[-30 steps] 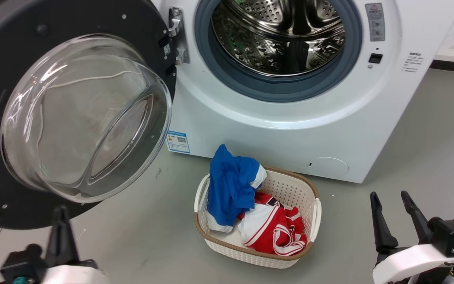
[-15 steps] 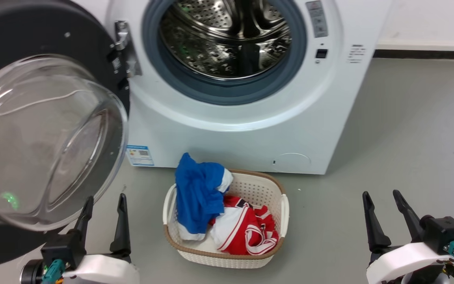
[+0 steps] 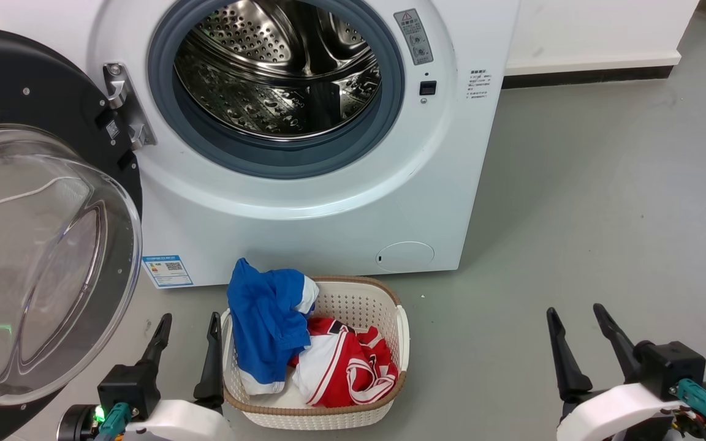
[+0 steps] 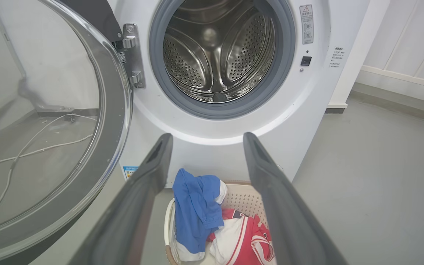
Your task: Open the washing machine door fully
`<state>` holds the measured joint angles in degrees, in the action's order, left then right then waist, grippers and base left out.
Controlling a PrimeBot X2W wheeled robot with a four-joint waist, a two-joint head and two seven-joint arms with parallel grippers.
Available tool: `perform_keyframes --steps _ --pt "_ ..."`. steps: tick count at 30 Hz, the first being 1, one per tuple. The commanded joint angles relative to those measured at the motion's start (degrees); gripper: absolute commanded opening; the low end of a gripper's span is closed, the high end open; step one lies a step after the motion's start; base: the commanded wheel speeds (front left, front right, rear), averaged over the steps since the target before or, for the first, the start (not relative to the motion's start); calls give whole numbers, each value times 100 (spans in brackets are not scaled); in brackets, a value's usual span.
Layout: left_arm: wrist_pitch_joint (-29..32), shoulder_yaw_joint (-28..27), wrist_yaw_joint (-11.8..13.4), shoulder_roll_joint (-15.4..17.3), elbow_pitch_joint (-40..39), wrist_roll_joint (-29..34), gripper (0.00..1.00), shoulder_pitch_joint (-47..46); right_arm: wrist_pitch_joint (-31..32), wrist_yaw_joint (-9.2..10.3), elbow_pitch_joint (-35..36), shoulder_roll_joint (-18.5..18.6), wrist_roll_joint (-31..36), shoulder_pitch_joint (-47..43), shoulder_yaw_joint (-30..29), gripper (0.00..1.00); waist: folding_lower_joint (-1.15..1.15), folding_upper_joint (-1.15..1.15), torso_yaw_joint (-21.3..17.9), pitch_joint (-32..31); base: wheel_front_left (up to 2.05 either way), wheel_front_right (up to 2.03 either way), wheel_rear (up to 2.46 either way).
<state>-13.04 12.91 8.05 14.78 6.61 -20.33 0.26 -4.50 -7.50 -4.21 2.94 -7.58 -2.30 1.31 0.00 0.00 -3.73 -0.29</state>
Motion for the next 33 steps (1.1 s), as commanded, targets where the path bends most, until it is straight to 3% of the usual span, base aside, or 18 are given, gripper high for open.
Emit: perform_keyframes --steps 1,26,27,33 --pt "-36 6 -3 -11 27 -2 100 -14 -11 1 -9 -12 16 55 35 100 0 0 -9 -6 0 0 0" --pt "-179 39 -30 -77 384 -25 100 -169 -41 1 -58 -11 1 34 61 100 0 0 94 -21 0 0 0" --pt "-154 42 -34 -80 380 -10 0 -86 -27 0 -45 -1 -1 24 67 0 0 0 94 -21 0 0 0" --pt "-46 -21 -103 -166 518 -335 0 -30 -9 0 -184 7 -399 -53 76 0 0 0 102 -20 0 0 0"
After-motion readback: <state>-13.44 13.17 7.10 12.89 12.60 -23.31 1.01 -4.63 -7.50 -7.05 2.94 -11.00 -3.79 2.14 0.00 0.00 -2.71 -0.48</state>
